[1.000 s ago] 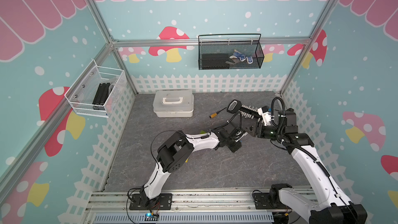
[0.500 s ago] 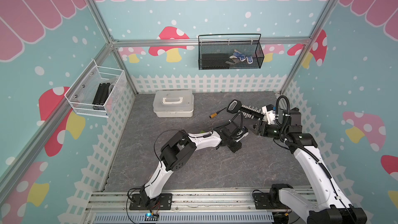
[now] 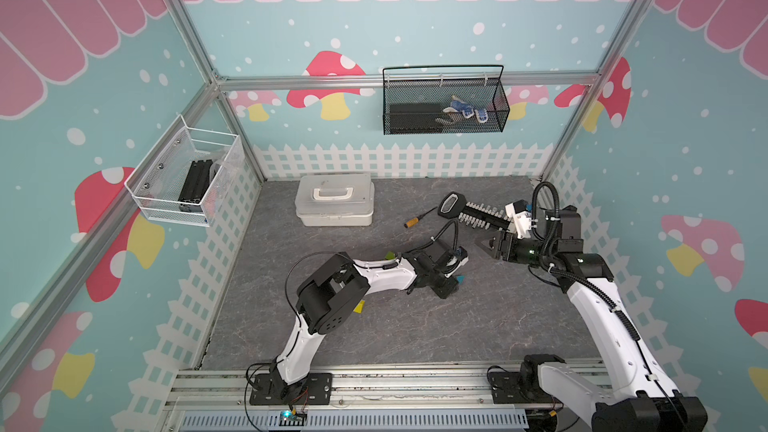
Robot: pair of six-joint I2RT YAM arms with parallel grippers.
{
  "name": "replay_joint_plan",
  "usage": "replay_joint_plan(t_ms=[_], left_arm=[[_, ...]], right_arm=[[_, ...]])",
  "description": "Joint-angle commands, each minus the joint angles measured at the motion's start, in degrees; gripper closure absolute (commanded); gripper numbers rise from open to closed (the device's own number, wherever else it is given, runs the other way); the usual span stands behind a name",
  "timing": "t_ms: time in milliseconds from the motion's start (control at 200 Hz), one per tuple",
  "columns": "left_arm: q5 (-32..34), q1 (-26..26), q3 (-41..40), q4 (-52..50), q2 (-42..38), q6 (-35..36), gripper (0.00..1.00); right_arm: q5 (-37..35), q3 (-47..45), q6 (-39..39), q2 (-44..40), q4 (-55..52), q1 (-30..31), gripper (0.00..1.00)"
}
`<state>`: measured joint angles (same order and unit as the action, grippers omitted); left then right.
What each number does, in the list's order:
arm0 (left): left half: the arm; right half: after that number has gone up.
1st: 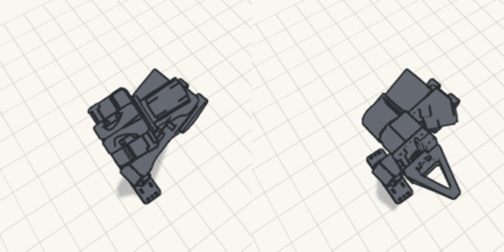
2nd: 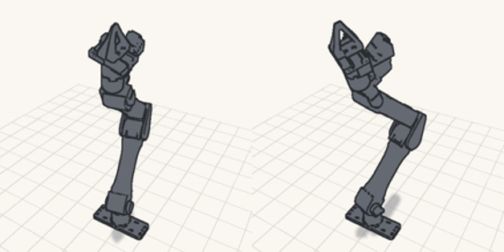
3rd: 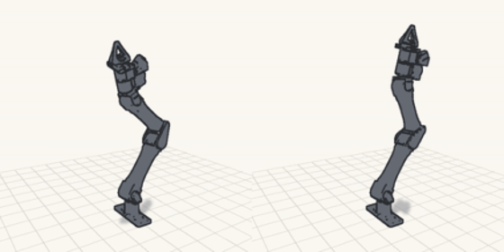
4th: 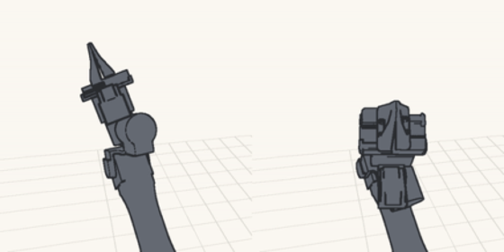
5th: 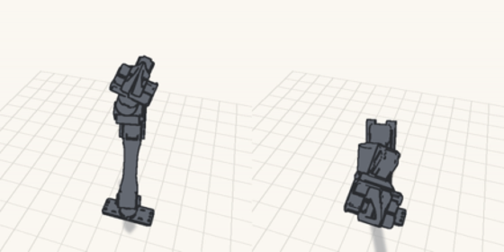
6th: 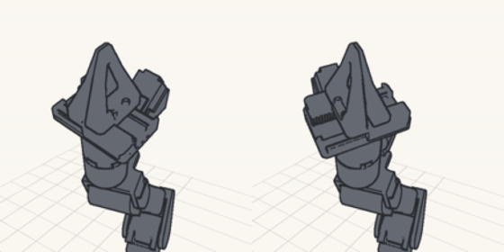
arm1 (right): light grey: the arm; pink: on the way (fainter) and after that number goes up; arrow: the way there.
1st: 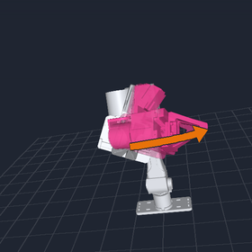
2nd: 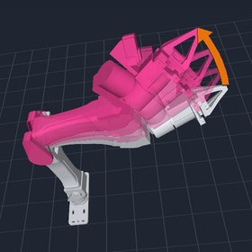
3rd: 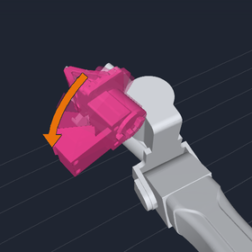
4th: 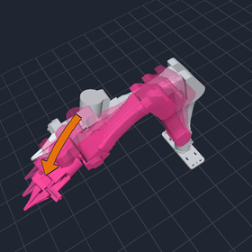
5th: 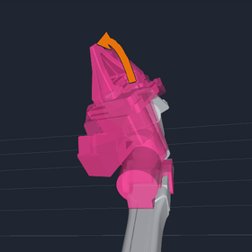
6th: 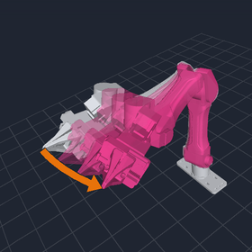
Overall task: Assemble a piece of candy with building blocks
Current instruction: Place the building block at the center of the board, then pick up the building block from the center of the board.
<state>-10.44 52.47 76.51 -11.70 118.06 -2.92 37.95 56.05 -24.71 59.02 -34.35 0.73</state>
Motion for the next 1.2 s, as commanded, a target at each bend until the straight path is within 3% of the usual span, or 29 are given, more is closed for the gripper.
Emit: replay_joint_plan(t_ms=[0,135,285,355,475,605,770,1196], left_arm=[[3.5,-1.1,-2.7,4.7,-7.8,-1.0,0.5],[5.2,-1.3,-8.0,6.6,-18.6,-1.1,0.5],[8.7,-3.0,-12.3,6.2,-30.2,-4.8,0.51],[10.8,-5.1,-14.4,5.8,-35.4,-7.8,0.54],[14.3,-9.0,-18.4,5.6,-43.9,-11.4,0.54],[11.5,-16.1,-22.6,4.8,-50.4,-17.3,0.54],[4.0,-23.6,-28.3,6.8,-54.3,-24.2,0.58],[2.3,-24.1,-28.6,4.8,-52.5,-25.9,0.65]], right_arm=[[-8.4,1.3,1.9,-3.0,-4.6,-0.3,0.35],[-17.3,-1.1,1.9,-5.4,-7.7,-0.2,0.35],[-21.4,-4.9,-0.8,-5.1,-10.2,2.0,0.39],[-23.1,-7.1,-3.7,-3.9,-9.6,6.4,0.39],[-34.2,-7.4,-9.7,-0.1,-9.5,18.3,0.39],[-34.7,-9.7,-19.1,2.8,-4.9,20.6,0.39],[-33.4,-13.3,-25.2,6.4,2.3,20.8,0.46],[-33.4,-8.6,-23.4,20.4,8.6,22.3,0.45]])
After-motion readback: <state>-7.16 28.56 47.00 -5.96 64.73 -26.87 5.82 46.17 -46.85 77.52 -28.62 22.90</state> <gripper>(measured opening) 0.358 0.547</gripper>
